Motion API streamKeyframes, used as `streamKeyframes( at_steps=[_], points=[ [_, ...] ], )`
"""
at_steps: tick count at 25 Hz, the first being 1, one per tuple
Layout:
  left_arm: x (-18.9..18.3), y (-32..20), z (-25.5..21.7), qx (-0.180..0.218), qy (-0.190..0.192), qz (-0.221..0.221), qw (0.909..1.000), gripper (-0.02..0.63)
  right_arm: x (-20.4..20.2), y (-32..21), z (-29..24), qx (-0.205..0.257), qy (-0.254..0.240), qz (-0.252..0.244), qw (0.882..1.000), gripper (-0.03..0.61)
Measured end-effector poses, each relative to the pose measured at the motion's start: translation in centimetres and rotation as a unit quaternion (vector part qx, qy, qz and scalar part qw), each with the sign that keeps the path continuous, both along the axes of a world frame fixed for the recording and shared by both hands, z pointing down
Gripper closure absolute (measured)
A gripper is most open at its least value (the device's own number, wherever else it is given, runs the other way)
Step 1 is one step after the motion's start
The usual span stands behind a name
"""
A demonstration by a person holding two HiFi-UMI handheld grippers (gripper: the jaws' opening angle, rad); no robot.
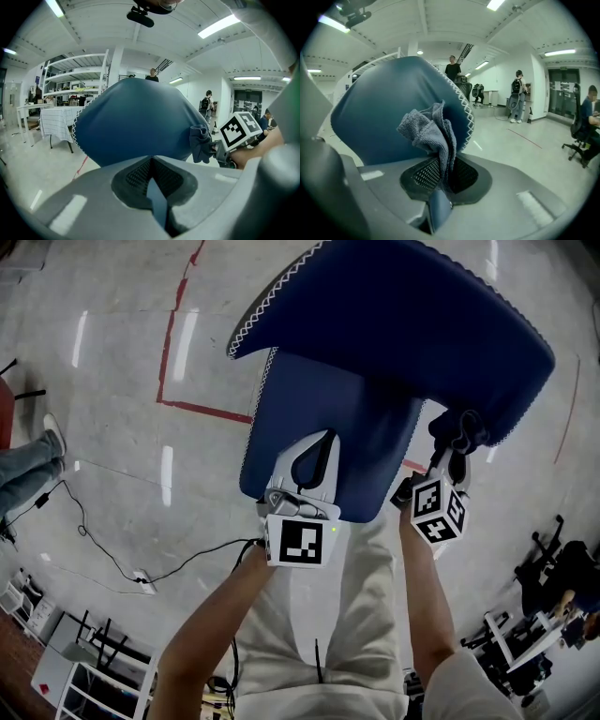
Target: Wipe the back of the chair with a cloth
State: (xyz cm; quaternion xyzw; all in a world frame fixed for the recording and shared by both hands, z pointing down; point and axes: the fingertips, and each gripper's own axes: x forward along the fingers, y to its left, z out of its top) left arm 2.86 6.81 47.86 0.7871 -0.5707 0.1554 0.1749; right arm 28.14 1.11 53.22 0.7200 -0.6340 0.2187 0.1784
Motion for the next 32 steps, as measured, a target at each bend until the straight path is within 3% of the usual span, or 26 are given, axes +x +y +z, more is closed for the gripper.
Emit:
streamKeyframes(
  at_steps=[5, 16, 28, 32],
  points=[
    [-0.4, -0.6, -0.2, 0.010, -0.020, 0.007, 0.9997, 0.612, -4.8, 0.5, -1.3, 0.038, 0.029, -0.117, 0.992, 0.506],
    [-2.3, -0.1, 1.2, 0.010, -0.038, -0.007, 0.9992, 0.612, -17.8, 0.9, 0.2, 0.075, -0.045, -0.296, 0.951, 0.506],
    [-8.6, 0.3, 4.6, 0.012, -0.049, -0.028, 0.9983, 0.612, -26.9, -0.7, 3.6, 0.096, -0.075, -0.282, 0.952, 0.506],
    [-9.1, -0.7, 4.1, 0.016, -0.052, -0.024, 0.9983, 0.613, -27.9, -2.2, 3.7, 0.102, -0.081, -0.275, 0.953, 0.506]
  ],
)
